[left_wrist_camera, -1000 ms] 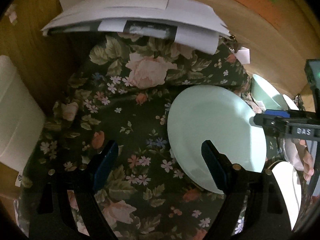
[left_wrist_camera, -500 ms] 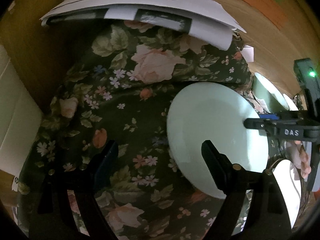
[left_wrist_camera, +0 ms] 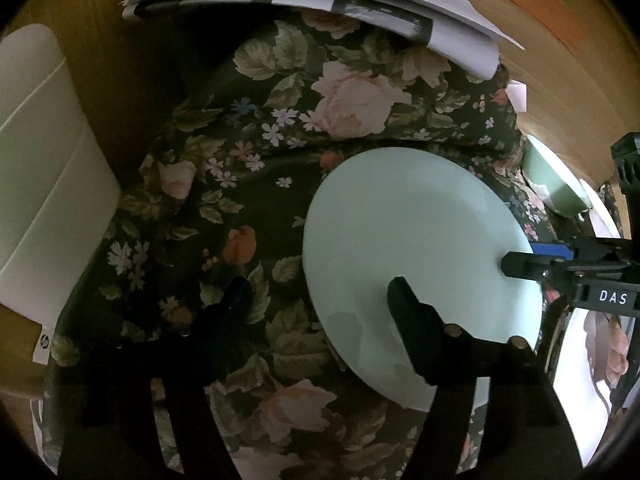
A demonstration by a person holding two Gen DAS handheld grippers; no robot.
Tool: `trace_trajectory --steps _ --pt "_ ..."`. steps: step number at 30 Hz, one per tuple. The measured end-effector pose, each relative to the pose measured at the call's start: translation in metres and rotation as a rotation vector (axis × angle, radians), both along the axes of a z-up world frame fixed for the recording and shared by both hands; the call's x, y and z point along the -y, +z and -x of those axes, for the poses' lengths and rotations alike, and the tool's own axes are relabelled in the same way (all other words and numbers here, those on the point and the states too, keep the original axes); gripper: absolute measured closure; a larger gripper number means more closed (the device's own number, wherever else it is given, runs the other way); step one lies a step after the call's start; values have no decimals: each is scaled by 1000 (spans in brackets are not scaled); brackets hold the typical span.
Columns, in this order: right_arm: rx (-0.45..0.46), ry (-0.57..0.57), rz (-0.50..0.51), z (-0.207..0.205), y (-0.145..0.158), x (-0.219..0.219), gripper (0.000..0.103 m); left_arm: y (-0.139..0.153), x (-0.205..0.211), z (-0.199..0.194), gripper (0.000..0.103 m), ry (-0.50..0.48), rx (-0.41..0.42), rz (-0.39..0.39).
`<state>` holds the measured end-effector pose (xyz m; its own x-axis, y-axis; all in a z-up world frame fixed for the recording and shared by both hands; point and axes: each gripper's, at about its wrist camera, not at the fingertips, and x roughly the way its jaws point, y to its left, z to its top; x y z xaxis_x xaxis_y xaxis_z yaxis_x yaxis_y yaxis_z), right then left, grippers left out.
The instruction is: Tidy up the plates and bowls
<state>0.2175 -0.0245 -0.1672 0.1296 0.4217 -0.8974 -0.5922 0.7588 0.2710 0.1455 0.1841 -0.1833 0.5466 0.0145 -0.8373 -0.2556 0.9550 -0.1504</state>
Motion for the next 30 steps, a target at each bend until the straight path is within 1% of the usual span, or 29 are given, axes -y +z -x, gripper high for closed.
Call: trace_trajectory --steps 1,5,7,10,12,16,20,22,25,30 --pt "0 2 -5 -8 -2 -3 69 0 -1 2 37 1 0 1" --pt "10 -4 -17 -19 -6 -6 67 1 -7 2 45 -7 5 -4" --pt "30 -4 -13 -20 -6 -10 67 -1 -3 -2 46 -7 5 -5" --pt "61 9 2 -15 -9 -16 65 -2 3 -5 52 -19 10 -5" --pt "64 9 2 -12 -9 -17 66 -4 10 -7 60 -47 14 10" --pt "71 4 2 -7 -8 -15 70 -3 13 -8 60 -44 12 4" --pt "51 9 -17 -6 -7 -11 75 0 8 -4 60 -27 12 5" --pt "58 13 -21 -4 -4 -9 75 4 9 0 60 -31 22 1" --pt "91 10 -27 3 3 -6 76 11 9 9 60 -36 39 -3" --pt "122 3 -58 13 21 6 76 27 18 20 60 -43 85 -14"
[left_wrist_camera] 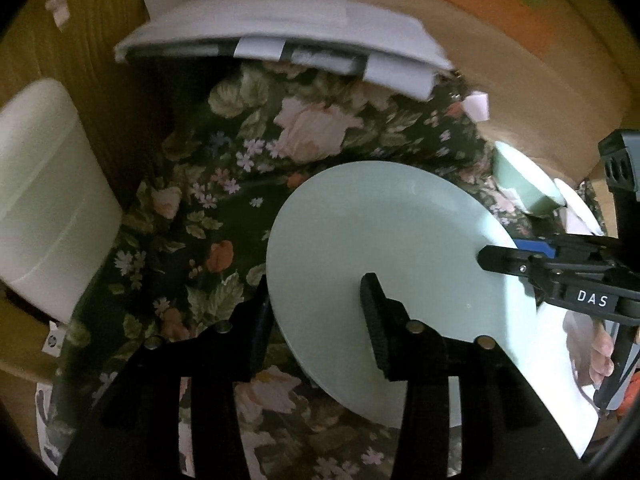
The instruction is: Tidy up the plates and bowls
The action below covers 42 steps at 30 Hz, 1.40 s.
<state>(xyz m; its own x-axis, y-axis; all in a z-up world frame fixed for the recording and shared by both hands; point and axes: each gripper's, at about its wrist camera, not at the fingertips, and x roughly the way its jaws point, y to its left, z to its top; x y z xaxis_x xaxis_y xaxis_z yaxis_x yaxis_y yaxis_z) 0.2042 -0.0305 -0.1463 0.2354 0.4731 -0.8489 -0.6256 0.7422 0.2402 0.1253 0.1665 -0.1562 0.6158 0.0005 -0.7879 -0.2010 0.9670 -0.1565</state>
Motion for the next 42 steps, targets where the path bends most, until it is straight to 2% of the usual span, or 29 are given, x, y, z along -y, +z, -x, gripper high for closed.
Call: trace_trajectory --steps 9,24,42 --pt "61 -28 -59 16 30 33 76 26 20 17 60 -28 65 2" --pt "158 -62 -110 55 59 71 76 58 60 50 60 -69 154 -19" --pt "183 -99 -156 95 66 122 76 61 102 80 60 -111 172 0"
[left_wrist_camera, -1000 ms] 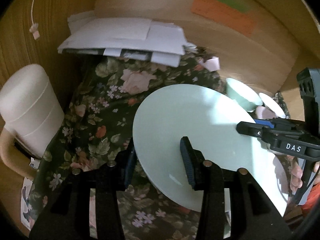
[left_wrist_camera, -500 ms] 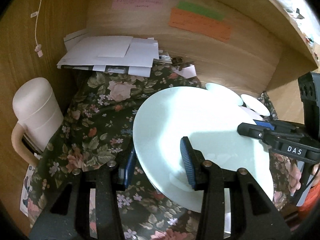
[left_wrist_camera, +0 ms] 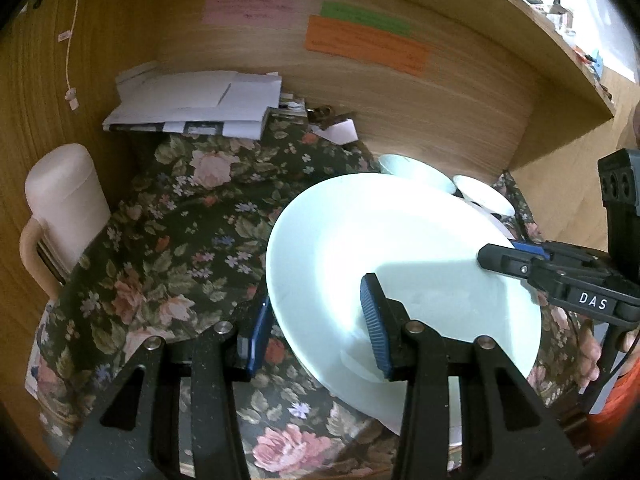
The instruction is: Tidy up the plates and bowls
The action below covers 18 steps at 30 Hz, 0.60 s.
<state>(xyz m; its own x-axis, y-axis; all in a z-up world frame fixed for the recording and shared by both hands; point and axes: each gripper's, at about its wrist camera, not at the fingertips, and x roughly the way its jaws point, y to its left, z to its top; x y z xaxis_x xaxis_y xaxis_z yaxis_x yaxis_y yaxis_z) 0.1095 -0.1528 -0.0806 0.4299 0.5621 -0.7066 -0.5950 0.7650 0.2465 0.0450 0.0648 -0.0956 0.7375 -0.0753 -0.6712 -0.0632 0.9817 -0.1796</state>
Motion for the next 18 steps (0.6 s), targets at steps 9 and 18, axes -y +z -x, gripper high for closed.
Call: trace_trajectory --steps 9,18 --pt "-30 -21 -11 12 -14 19 76 -12 17 9 60 -30 -28 6" --pt "-86 -40 -17 16 -37 32 76 -28 25 8 60 -45 -74 31"
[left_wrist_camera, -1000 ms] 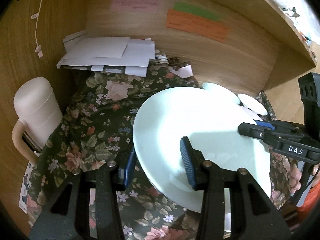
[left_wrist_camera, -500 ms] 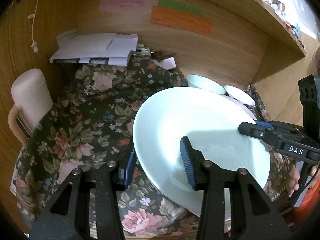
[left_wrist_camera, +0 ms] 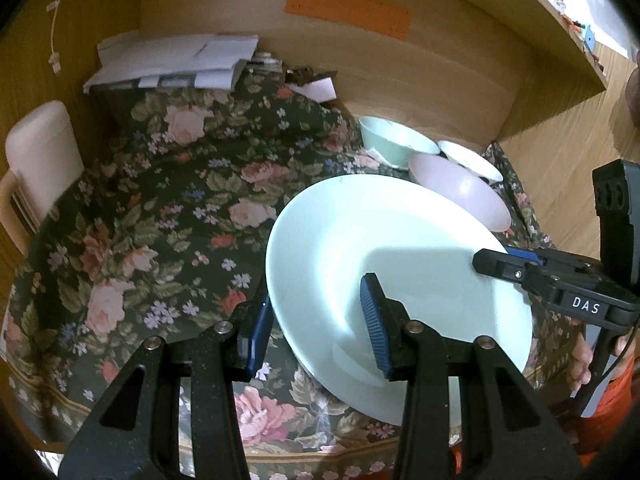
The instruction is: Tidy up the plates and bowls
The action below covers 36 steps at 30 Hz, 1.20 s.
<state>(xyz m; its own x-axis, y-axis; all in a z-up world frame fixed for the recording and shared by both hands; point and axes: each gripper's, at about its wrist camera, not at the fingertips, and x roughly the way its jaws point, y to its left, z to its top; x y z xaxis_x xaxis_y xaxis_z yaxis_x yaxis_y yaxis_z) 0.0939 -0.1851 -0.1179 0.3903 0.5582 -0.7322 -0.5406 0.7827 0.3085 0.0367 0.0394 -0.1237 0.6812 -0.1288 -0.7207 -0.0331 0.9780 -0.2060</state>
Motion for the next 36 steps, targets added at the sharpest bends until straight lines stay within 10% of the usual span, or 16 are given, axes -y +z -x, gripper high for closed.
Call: trace_trajectory --steps 36 --pt "-39 -86 -3 9 -17 31 75 -27 24 -21 60 -29 -56 -34"
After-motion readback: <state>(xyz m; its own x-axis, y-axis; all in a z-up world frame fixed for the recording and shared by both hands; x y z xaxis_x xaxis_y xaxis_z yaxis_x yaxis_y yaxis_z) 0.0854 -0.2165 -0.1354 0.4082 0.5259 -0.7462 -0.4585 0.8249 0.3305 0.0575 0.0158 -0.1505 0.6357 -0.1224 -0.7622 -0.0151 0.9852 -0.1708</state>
